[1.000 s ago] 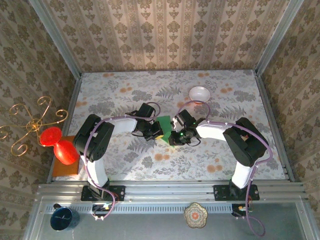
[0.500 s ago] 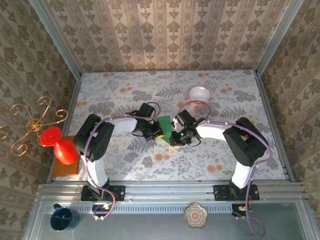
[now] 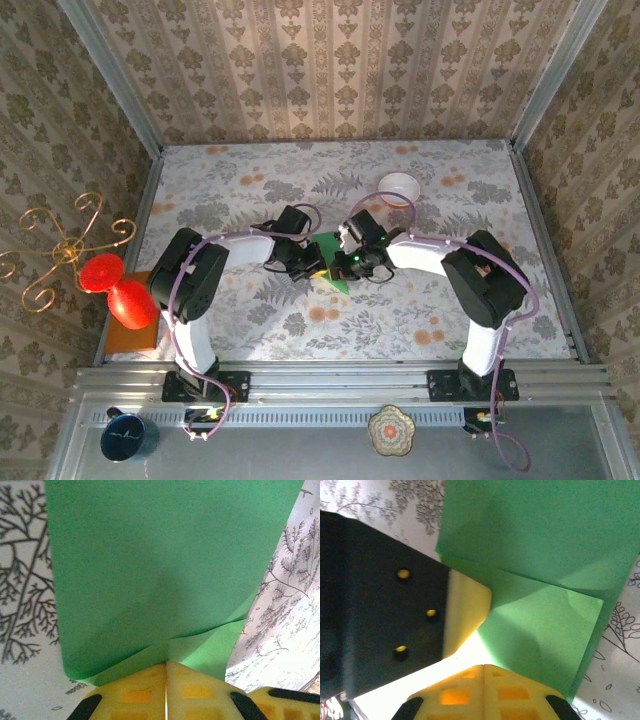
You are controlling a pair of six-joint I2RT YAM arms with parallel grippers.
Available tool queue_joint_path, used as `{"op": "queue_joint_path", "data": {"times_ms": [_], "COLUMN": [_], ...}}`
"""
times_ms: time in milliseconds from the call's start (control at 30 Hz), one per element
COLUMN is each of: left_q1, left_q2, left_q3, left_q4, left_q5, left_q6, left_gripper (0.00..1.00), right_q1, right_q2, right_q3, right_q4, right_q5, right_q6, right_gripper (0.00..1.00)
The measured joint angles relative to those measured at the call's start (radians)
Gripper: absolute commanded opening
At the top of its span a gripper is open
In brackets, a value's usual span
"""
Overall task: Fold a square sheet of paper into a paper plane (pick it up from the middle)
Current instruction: Third fold the triangle at the center of the table.
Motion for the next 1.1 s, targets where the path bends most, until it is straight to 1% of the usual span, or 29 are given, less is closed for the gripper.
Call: {"op": "queue_joint_path", "data": {"times_ms": [200,600,833,1100], "left_q1": [0.000,0.000,0.001,0.001], "left_q2": [0.003,0.003,0.003,0.003], "left_q3": [0.005,0.005,0.005,0.005], "left_q4": [-0.008,-0.009,-0.010,-0.009], "left_q5": [0.001,0.000,0.000,0.000], "left_q6": [0.000,0.000,0.000,0.000], "left_gripper": [0.10,0.10,0.10,0.10], "right_q1": [0.002,0.002,0.000,-0.017], "right_q2": [0.037,0.035,-0.037,-0.103], "right_q3": [0.000,-0.010,-0.089,-0.170], "right_q4": [0.007,0.010,-0.021,-0.041], "right_q5": [-0.007,-0.007,-0.007,-0.007], "right_q6": [0.003,-0.026,-0.071,-0.077], "right_gripper": [0.06,0.05,0.06,0.07]}}
